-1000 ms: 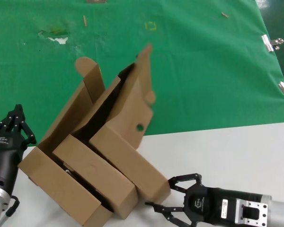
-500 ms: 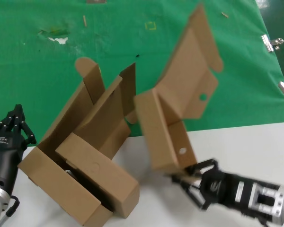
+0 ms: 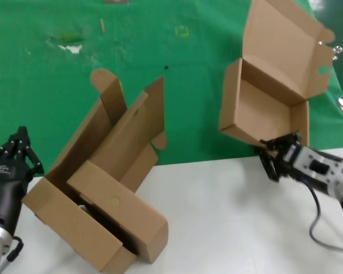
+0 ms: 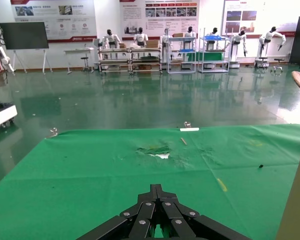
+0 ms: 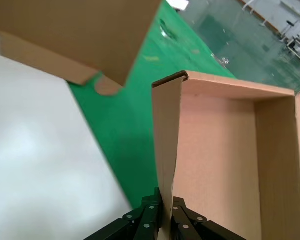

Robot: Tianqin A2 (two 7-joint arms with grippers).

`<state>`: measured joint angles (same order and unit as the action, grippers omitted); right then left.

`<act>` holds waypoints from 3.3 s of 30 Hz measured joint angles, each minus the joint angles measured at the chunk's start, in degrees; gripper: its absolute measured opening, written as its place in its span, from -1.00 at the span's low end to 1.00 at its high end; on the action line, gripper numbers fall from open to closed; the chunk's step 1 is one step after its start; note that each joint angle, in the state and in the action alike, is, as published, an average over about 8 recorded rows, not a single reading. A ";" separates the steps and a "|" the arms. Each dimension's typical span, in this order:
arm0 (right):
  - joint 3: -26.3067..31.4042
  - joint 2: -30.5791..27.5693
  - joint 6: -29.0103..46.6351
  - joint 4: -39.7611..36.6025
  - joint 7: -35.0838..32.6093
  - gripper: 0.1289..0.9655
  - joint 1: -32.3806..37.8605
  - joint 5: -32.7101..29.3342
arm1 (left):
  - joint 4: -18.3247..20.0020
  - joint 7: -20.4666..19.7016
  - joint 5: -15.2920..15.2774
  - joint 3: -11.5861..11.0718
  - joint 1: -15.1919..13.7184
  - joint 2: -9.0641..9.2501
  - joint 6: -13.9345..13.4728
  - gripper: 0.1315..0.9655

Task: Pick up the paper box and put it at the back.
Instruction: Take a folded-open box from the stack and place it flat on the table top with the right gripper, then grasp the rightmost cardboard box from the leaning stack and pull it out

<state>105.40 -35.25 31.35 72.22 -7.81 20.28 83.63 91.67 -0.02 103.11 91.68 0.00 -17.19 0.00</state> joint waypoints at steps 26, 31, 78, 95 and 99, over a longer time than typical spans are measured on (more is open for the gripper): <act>14.13 9.76 2.25 -18.74 -8.15 -0.97 18.57 -15.14 | 0.00 0.00 0.00 0.00 0.00 0.00 0.00 -0.98; 14.44 10.33 1.75 -20.11 -7.74 -0.97 19.88 -16.40 | 0.00 0.00 0.00 0.00 0.00 0.00 0.00 -0.98; 14.12 5.90 7.86 -14.45 -7.36 -0.20 20.63 -14.35 | 0.00 0.00 0.00 0.00 0.00 0.00 0.00 -0.98; 15.17 5.56 10.67 -13.47 -8.13 -0.77 20.76 -13.56 | 0.00 0.00 0.00 0.00 0.00 0.00 0.00 -0.98; 15.20 4.81 11.74 -12.58 -8.33 -0.85 20.86 -13.17 | 0.00 0.00 0.00 0.00 0.00 0.00 0.00 -0.98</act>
<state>120.60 -30.44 43.09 59.64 -16.14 41.14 70.46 91.67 -0.02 103.11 91.68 0.00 -17.19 0.00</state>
